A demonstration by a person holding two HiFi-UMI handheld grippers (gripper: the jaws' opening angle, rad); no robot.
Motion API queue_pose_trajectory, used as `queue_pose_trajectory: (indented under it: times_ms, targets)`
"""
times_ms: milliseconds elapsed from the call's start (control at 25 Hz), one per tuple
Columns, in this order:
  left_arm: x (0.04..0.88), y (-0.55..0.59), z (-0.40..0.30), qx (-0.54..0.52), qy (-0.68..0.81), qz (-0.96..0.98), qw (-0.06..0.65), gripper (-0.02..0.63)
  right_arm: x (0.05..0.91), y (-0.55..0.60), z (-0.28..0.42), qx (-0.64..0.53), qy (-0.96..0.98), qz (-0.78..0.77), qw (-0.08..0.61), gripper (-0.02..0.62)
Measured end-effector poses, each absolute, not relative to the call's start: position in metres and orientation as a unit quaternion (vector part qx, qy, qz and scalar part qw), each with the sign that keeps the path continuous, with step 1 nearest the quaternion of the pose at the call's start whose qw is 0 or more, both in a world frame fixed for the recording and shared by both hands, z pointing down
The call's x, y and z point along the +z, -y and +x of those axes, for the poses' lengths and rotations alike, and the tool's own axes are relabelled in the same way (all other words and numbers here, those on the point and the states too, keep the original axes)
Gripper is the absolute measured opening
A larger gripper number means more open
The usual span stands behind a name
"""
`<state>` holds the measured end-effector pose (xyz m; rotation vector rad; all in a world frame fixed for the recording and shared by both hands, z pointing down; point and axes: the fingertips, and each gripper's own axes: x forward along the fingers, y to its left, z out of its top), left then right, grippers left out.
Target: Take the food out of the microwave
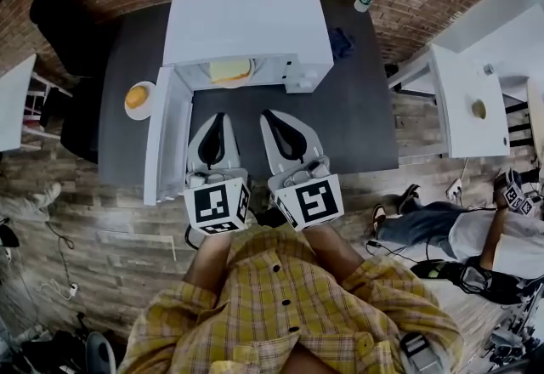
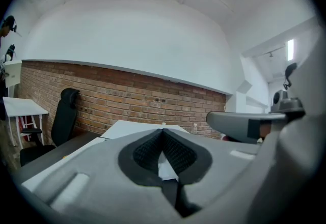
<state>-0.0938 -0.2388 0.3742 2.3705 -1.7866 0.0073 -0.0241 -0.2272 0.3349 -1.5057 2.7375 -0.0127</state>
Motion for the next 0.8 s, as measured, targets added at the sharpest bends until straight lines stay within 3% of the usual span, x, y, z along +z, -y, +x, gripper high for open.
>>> queue_pose_trajectory:
  times_ms: [800]
  targets:
    - [0.474, 0.305, -0.098, -0.005, 0.604, 0.762, 0.232, 0.038, 0.370, 0.265, -0.006, -0.037, -0.877, -0.480, -0.001, 0.003]
